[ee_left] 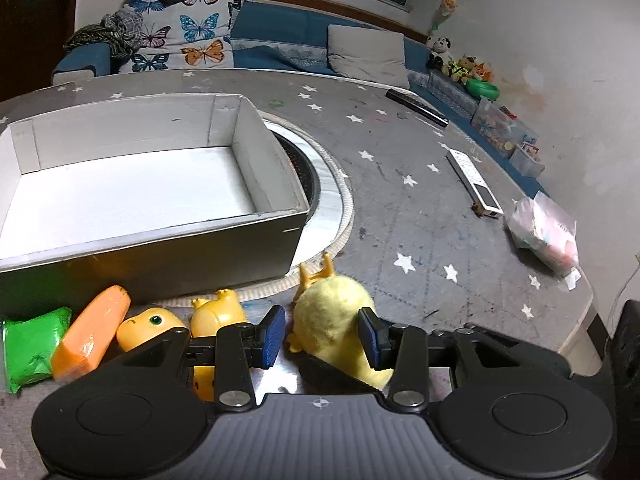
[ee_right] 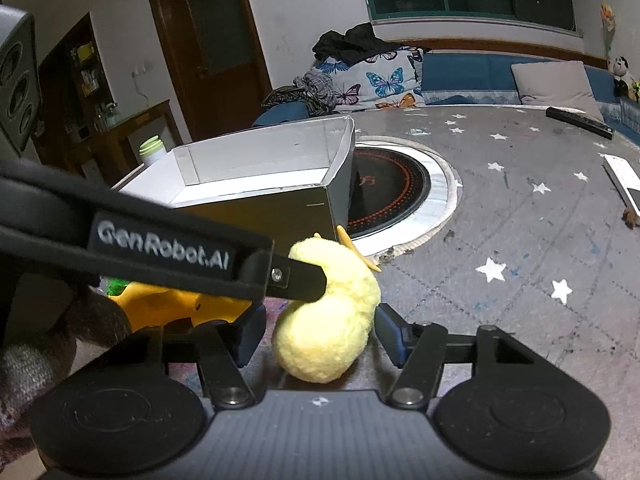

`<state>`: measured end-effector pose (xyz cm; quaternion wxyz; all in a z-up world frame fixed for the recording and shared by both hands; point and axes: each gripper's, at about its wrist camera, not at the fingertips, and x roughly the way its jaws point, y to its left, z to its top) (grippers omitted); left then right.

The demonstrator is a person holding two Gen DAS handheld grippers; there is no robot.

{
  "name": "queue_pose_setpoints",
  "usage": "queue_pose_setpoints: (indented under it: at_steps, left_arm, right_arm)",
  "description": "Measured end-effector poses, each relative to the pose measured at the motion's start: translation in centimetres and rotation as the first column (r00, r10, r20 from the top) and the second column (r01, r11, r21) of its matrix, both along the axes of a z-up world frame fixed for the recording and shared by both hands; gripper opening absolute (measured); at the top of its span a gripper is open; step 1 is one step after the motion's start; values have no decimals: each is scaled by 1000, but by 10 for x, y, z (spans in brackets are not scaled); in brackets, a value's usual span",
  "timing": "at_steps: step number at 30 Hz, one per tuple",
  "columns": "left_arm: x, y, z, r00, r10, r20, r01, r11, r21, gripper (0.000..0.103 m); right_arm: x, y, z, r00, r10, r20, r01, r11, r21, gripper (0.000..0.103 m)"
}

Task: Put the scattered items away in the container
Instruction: 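Close the left tool on the yellow plush chick, then lift the plush chick with the left tool and lower it into the white box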

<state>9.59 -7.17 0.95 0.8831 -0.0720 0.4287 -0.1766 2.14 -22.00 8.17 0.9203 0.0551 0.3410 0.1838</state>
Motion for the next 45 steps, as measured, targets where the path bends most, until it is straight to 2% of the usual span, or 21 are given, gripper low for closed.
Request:
queue_pose_setpoints:
  at_steps: [10, 20, 25, 33, 38, 45]
  left_arm:
    - [14, -5, -10, 999, -5, -46, 4, 999, -36, 46]
    - [17, -1, -11, 999, -11, -48, 8, 998, -65, 44]
    - [6, 3, 3, 1000, -13, -8, 12, 997, -76, 43]
    - [8, 19, 35, 996, 31, 83, -23, 996, -90, 42]
    - [20, 33, 51, 989, 78, 127, -66, 993, -99, 42]
    - [62, 61, 54, 982, 156, 103, -143, 982, -121, 42]
  right_arm:
    - [5, -6, -3, 1000, -9, -13, 9, 1000, 22, 53]
    - [4, -7, -2, 1000, -18, -6, 18, 1000, 24, 47]
    - [-4, -5, 8, 999, -18, 29, 18, 1000, 21, 46]
    - [-17, 6, 46, 988, 15, 152, -14, 1000, -4, 45]
    - [1, 21, 64, 977, 57, 204, -55, 998, -13, 45]
    - [47, 46, 74, 973, 99, 207, -102, 995, 8, 43]
